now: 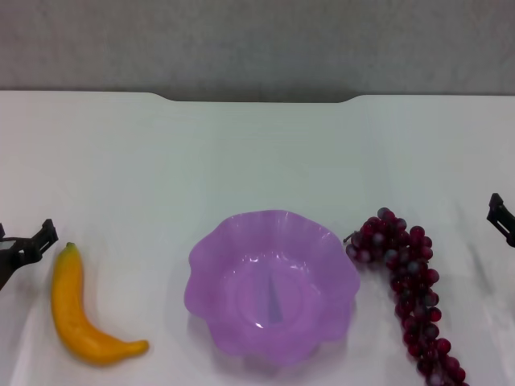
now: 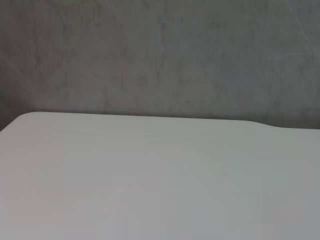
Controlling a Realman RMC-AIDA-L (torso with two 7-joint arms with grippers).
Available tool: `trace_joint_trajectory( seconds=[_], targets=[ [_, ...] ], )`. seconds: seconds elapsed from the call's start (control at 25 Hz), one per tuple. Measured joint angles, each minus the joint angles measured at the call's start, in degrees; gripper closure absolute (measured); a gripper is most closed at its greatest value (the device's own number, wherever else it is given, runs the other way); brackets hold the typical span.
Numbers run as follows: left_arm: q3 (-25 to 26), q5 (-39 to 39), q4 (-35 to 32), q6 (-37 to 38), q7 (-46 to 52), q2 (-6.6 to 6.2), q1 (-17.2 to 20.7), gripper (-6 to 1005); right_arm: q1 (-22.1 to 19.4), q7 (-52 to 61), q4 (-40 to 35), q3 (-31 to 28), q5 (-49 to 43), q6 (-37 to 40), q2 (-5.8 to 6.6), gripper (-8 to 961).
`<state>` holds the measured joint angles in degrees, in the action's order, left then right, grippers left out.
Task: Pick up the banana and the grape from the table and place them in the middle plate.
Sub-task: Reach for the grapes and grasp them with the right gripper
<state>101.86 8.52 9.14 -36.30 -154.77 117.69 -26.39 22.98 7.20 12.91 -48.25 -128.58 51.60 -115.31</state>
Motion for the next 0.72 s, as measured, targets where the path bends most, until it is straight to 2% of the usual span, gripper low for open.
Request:
trace_joint_trajectory(
  seconds=[0.72],
  targets=[
    [0.0, 0.0, 0.1, -0.2, 1.1, 0.0, 0.2, 110, 0.3, 0.0, 0.1, 0.2, 0.0, 0.0, -0.09, 50]
  ],
)
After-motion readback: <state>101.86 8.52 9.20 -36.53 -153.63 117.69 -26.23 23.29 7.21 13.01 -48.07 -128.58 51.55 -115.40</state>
